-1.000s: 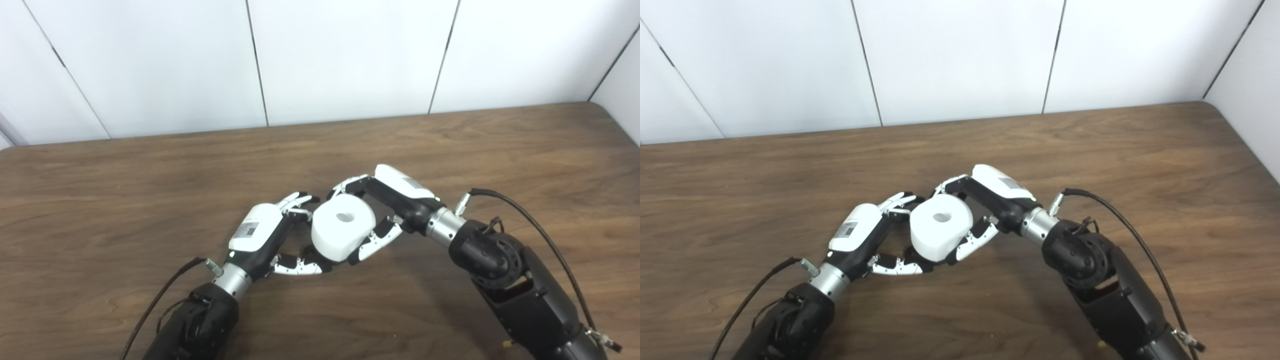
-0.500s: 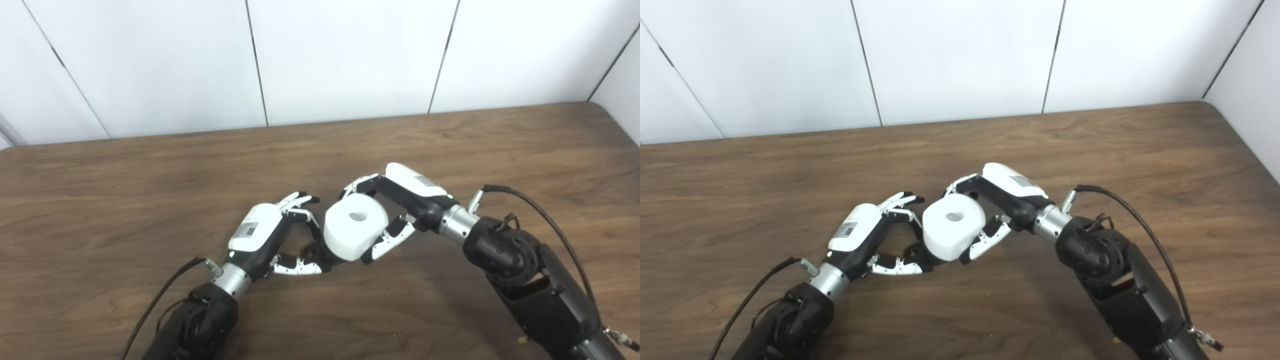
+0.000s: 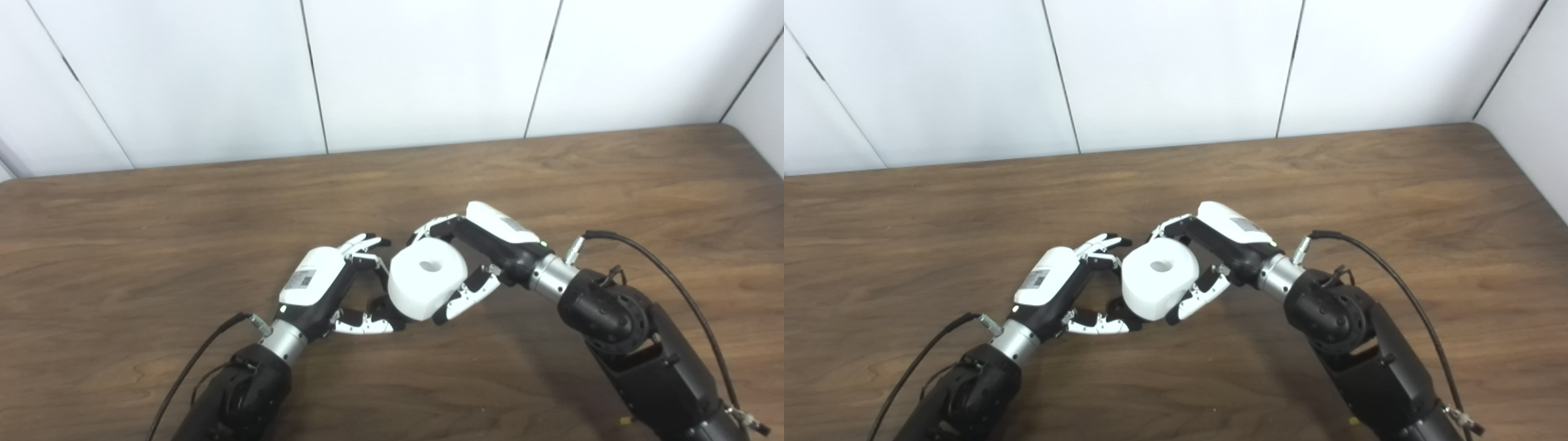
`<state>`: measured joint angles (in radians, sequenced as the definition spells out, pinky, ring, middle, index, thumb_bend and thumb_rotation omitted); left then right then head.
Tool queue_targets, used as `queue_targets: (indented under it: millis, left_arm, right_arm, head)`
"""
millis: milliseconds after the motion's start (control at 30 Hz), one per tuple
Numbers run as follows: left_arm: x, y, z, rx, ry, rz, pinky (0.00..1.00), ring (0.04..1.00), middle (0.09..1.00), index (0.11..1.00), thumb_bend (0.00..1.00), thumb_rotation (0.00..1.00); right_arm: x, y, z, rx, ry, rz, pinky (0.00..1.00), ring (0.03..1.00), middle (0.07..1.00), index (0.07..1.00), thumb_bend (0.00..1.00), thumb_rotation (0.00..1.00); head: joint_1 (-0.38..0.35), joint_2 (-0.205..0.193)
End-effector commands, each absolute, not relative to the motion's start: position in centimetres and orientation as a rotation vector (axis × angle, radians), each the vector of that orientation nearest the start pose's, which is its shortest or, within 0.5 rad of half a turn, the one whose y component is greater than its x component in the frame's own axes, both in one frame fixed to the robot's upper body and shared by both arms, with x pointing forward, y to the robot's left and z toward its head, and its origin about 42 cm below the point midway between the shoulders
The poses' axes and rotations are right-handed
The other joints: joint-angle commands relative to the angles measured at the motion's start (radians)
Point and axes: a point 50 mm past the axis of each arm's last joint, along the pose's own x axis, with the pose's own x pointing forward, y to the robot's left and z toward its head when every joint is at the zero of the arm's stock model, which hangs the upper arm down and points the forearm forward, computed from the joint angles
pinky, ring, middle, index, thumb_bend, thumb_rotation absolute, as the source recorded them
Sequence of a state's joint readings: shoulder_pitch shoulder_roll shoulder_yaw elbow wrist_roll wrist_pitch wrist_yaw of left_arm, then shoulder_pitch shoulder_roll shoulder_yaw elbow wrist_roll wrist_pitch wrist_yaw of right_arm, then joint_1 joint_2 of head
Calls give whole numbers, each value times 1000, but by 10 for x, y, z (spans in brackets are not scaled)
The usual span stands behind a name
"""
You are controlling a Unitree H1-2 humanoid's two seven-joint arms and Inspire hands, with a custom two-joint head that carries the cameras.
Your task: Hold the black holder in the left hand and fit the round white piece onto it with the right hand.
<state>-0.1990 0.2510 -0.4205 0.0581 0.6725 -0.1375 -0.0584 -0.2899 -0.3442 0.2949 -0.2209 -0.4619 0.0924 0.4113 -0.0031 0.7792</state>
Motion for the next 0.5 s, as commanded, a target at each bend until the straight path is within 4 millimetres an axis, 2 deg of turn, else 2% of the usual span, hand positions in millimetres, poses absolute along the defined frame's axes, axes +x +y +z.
queue_targets:
  millis: [0,233,467]
  left_arm:
    - [296,173,77,983,-96,-628,800,934,880,482,524,59]
    - [297,173,76,985,-101,-627,792,929,878,481,524,60]
    - [297,171,77,980,-97,-627,804,934,880,481,524,60]
  right_arm:
    - [343,-190,219,-901,-321,582,664,756,739,481,522,129]
    - [349,-177,213,-893,-320,590,668,764,738,481,521,129]
    - [358,-179,209,-929,-317,594,653,756,732,480,521,129]
  head:
    - [-1,0]
    - [-1,1]
    - [3,2]
